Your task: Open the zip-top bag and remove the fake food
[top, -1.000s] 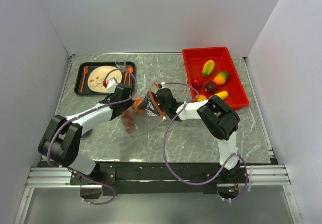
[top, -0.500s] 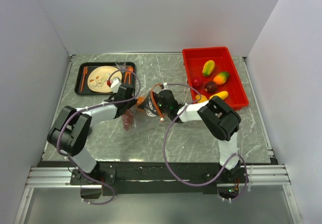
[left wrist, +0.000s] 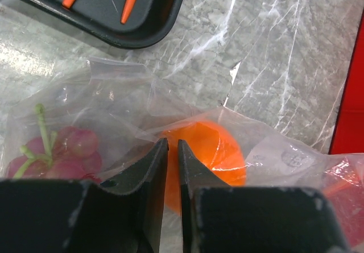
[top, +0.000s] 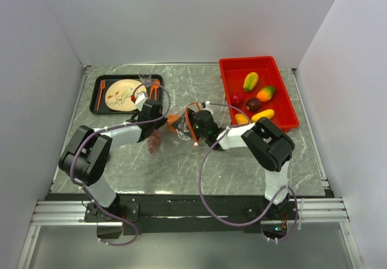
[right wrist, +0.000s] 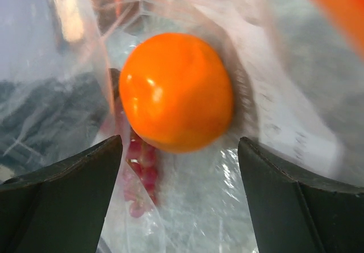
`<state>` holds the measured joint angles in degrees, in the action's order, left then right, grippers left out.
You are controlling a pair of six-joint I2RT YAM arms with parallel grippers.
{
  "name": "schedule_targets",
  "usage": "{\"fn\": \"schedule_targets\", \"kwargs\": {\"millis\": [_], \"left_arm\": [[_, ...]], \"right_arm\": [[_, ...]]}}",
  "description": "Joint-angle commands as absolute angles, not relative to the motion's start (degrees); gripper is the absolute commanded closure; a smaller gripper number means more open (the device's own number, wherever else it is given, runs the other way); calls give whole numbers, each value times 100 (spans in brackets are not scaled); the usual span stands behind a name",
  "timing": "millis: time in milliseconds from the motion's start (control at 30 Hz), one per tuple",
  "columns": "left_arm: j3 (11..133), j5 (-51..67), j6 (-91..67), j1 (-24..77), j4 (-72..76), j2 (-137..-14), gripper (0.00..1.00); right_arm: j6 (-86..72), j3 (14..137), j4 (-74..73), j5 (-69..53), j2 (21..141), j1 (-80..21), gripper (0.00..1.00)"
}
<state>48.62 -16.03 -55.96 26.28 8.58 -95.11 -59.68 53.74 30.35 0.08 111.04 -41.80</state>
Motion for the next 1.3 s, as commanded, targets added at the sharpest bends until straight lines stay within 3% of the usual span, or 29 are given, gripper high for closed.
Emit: {"fn": "schedule_targets", "kwargs": {"millis": [0,267,700,1267], "left_arm": [[4922,-1599,-5476,2637,976,-9344,81],[5045,-1889,-5396,2760,914,-8859,81],[5642,-1776,-5317,2760,1011,-10081,83],[5388,-1521,-5757,3102,976,-10336,85]], "right_arm": [[-6152,5176,2964,553,10635,-4113,11],[-6047,5317,2979,457,10793,-4017,14],[-5897,5599,3006,246,11214,-3955,15],[-5757,5634,3286,-149,11435,-3946,19]]}}
